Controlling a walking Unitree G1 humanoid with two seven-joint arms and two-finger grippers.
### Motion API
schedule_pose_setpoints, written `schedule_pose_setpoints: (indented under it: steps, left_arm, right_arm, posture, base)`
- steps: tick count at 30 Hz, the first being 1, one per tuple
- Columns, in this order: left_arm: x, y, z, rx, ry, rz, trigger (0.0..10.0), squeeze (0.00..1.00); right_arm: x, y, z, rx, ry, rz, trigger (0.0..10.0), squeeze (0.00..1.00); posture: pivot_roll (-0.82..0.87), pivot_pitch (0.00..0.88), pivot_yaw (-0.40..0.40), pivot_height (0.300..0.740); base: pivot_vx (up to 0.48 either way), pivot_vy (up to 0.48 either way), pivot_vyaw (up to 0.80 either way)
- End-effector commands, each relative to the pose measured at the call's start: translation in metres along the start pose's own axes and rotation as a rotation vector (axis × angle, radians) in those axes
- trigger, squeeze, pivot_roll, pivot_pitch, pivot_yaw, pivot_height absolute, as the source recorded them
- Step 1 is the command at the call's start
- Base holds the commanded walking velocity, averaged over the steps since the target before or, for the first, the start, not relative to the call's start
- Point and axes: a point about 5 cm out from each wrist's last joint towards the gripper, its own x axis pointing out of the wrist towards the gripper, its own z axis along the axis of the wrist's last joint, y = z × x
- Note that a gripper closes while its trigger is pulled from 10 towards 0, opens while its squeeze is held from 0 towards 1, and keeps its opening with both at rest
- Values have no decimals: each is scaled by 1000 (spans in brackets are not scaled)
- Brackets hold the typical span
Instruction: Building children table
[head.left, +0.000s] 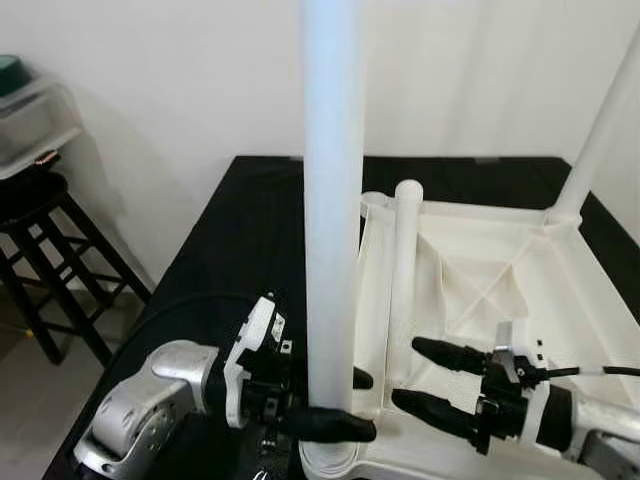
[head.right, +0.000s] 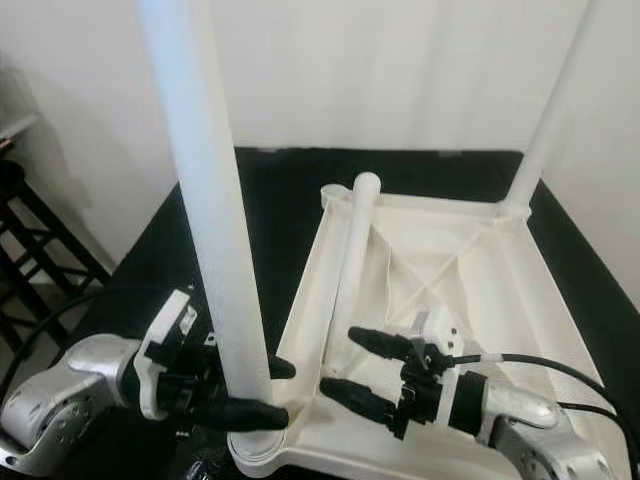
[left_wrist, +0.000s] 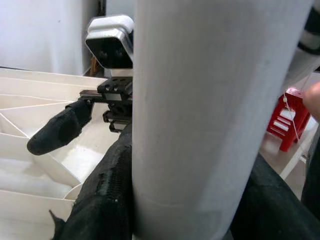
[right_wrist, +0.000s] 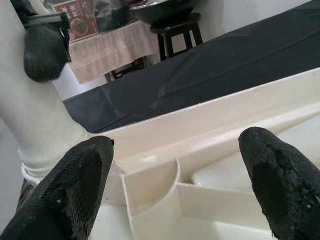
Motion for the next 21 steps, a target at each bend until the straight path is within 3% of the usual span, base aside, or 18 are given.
schedule_pose_setpoints:
  steps: [1,2,4,6,7,8,9,10,12,13,15,16,18,19,20,21]
  left_arm:
    - [1,6,-10,-61,15,48,1451,0]
    - [3,18,-12,-36,39,152,10000,0]
    - [5,34,-13,-21,42,294,10000,0]
    - [7,39,-12,-19,25,338,10000,0]
    - [7,43,-10,-14,11,366,10000,153]
    - [8,50,-8,-5,4,429,10000,769]
    - [8,50,-8,-5,4,429,10000,769]
    - [6,62,-4,-3,-16,535,10000,1000]
    - [6,62,-4,-3,-16,535,10000,1000]
    - [5,72,0,19,-11,629,10000,1000]
    - [5,72,0,19,-11,629,10000,1000]
    - [3,81,5,52,-4,728,10000,267]
    - [3,81,5,52,-4,728,10000,267]
    - [0,87,7,88,24,813,10000,306]
    - [0,87,7,88,24,813,10000,306]
    - [-4,92,8,114,53,903,10000,263]
  right_arm:
    - [1,1,-1,7,-2,11,10000,0]
    - [1,1,-1,7,-3,10,10000,0]
    - [1,1,0,7,-4,9,10000,0]
    - [2,2,0,7,-5,8,10000,0]
    - [2,2,0,7,-5,8,10000,0]
    - [2,2,0,7,-6,7,10000,0]
    - [2,2,0,7,-6,7,10000,0]
    - [2,2,0,6,-7,6,10000,0]
    - [2,2,0,6,-7,6,10000,0]
    - [2,2,0,6,-8,5,10000,0]
    - [2,2,0,6,-8,5,10000,0]
    - [2,2,1,6,-9,5,10000,0]
    - [2,2,1,6,-9,5,10000,0]
    - [3,2,1,6,-10,5,10000,0]
    - [3,2,1,6,-10,5,10000,0]
    - [3,2,1,7,-11,4,10000,0]
  posture:
    - [-69,54,23,740]
    - [-67,54,23,740]
    - [-68,55,23,740]
    - [-68,55,26,740]
    - [-69,56,25,740]
    - [-68,56,24,740]
    - [-68,56,24,740]
    - [-68,56,25,740]
    - [-68,56,25,740]
    - [-68,56,25,740]
    - [-68,56,25,740]
    - [-66,56,24,740]
    - [-66,56,24,740]
    - [-64,55,25,740]
    - [-64,55,25,740]
    - [-61,55,26,740]
  base:
    - [0,0,0]
    - [0,0,0]
    - [0,0,0]
    - [0,0,0]
    - [0,0,0]
    - [0,0,0]
    - [0,0,0]
    - [0,0,0]
    - [0,0,0]
    - [0,0,0]
    - [0,0,0]
    - [0,0,0]
    - [0,0,0]
    - [0,0,0]
    - [0,0,0]
    - [0,0,0]
